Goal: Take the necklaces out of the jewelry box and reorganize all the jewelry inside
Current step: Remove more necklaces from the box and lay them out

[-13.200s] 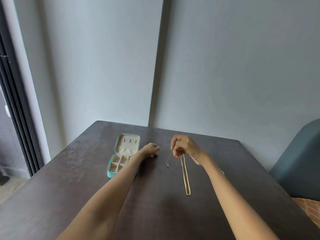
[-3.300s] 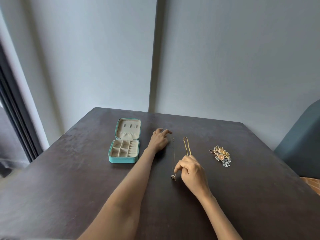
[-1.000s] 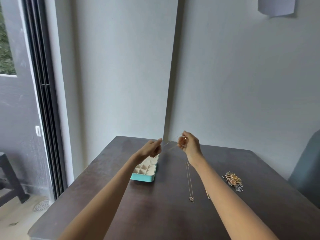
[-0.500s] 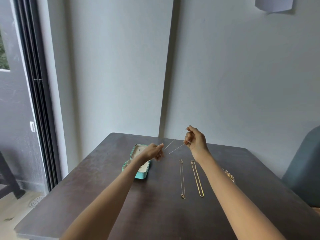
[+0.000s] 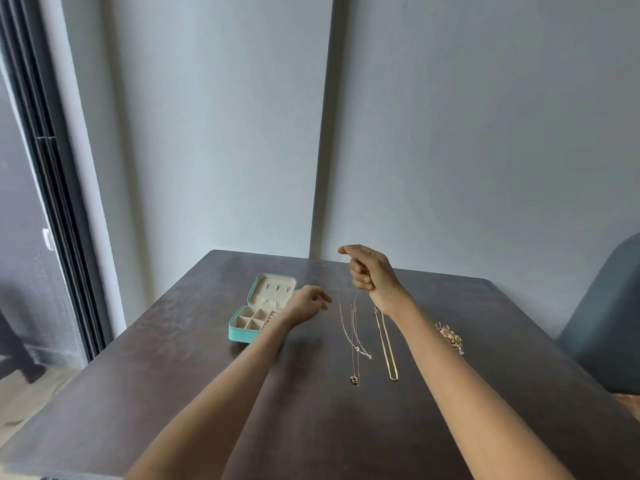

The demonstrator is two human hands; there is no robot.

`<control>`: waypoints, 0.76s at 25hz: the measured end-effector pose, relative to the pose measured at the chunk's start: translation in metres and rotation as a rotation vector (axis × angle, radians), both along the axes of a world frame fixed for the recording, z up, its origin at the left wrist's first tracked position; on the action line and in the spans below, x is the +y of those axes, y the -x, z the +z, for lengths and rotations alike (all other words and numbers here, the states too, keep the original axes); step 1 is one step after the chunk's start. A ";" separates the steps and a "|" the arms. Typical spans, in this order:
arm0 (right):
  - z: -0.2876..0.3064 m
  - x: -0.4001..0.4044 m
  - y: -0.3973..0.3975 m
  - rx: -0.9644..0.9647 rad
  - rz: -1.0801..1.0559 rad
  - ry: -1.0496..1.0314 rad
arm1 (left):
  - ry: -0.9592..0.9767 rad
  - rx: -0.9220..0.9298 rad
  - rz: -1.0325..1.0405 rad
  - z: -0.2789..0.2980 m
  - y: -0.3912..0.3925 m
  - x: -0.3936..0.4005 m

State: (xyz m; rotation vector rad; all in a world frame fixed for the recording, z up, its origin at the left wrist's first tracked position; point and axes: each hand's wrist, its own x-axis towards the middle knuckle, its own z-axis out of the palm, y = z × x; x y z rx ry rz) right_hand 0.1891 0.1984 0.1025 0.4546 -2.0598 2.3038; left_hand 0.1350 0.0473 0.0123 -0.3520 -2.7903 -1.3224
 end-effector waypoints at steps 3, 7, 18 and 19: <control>0.002 -0.002 0.007 0.001 0.014 -0.017 | -0.407 -0.049 -0.073 0.033 0.001 0.011; 0.009 -0.004 0.015 -0.012 -0.019 -0.042 | -0.757 -0.239 -0.314 0.069 0.001 0.018; 0.050 -0.010 0.021 0.033 -0.095 -0.044 | -0.111 -0.404 -0.341 0.029 0.000 0.013; 0.047 -0.011 0.019 0.033 -0.089 -0.055 | -0.072 -0.390 -0.338 0.028 0.002 0.012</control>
